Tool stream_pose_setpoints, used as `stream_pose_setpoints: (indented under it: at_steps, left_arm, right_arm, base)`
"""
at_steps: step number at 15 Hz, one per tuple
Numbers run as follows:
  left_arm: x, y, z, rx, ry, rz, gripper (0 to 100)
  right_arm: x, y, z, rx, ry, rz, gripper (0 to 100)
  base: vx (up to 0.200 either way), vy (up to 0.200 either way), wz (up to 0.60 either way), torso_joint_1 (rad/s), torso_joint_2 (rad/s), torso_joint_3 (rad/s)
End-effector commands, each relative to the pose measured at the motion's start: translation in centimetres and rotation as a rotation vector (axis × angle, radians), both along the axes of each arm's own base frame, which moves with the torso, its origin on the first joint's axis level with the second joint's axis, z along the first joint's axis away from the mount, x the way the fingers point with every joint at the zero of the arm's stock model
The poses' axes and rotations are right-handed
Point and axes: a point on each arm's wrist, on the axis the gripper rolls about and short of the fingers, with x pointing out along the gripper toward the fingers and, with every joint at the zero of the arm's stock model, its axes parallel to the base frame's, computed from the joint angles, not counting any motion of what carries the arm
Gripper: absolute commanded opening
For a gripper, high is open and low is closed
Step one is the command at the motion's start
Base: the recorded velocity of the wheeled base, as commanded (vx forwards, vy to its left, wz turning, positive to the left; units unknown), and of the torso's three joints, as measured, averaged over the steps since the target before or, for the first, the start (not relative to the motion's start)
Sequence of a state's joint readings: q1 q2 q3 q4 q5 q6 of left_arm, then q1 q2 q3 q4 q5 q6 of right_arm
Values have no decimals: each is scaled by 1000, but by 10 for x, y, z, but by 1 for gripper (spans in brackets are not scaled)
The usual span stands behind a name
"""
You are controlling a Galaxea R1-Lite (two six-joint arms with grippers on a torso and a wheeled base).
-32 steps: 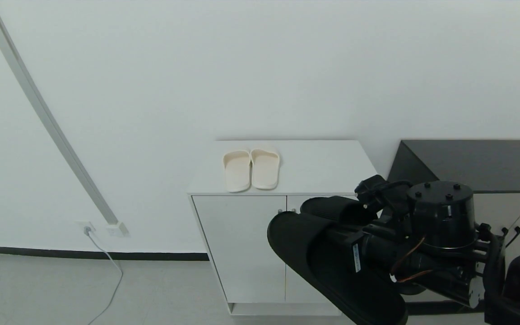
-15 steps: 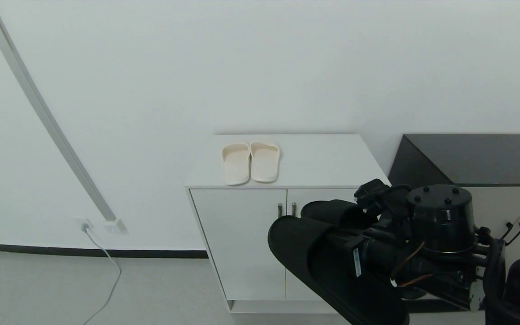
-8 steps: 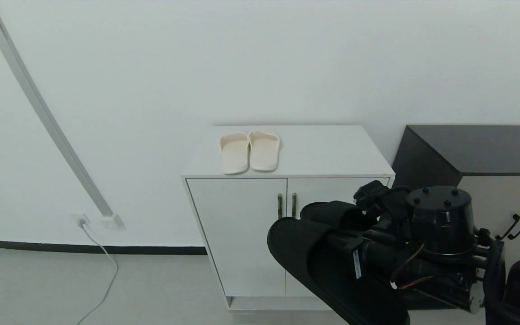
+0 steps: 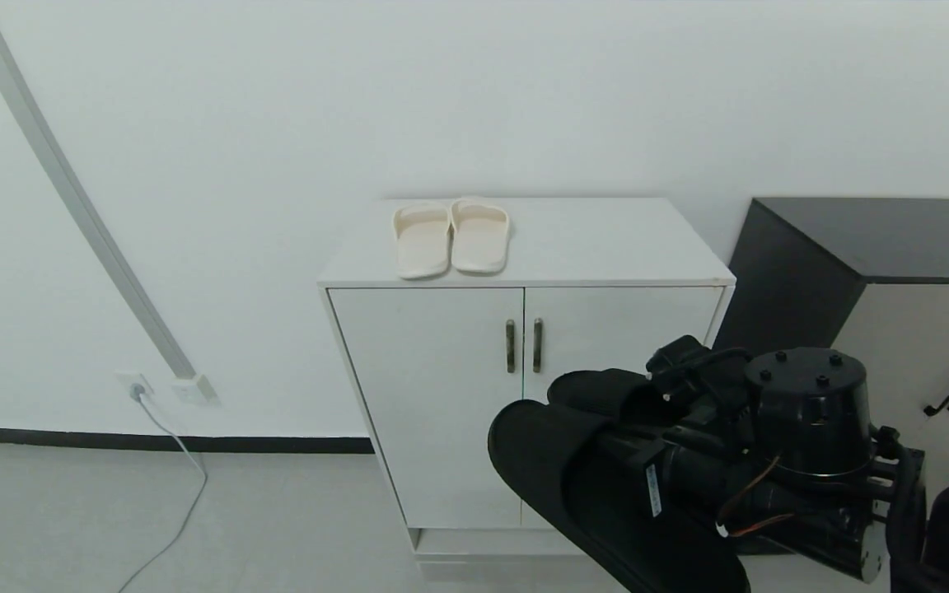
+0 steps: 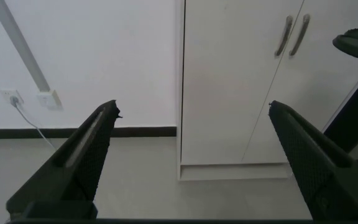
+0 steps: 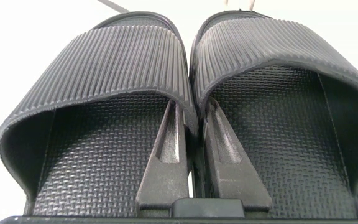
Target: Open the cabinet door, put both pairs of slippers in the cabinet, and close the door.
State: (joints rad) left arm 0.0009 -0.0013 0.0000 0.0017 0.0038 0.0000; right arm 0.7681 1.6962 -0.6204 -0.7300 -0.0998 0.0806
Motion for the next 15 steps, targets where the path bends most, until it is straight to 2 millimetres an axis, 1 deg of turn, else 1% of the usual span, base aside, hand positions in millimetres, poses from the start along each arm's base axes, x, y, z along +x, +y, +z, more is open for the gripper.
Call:
stream_pose_setpoints:
  at_steps: [1,8,13,15]
  left_arm:
    - [0,0,0,2,1,1,100]
    - [0,0,0,15,1,-6,100]
    - [0,0,1,18,-3,0,100]
    - [1,0,2,55,15,-1,100]
  right_arm:
    - [0,0,-1,-2,3,0,0]
    - [-1,-1,-2,-7,6,2,0]
    - [-4,-3,-2,-1,0,2,0]
    - [-3,-2,-3,6,-6,5,0]
  base:
    - [0,0,0,-217,540,325]
    - [0,0,0,-203,521,318]
    - [0,0,0,-161,486,318]
    - [0,0,0,-137,461,337]
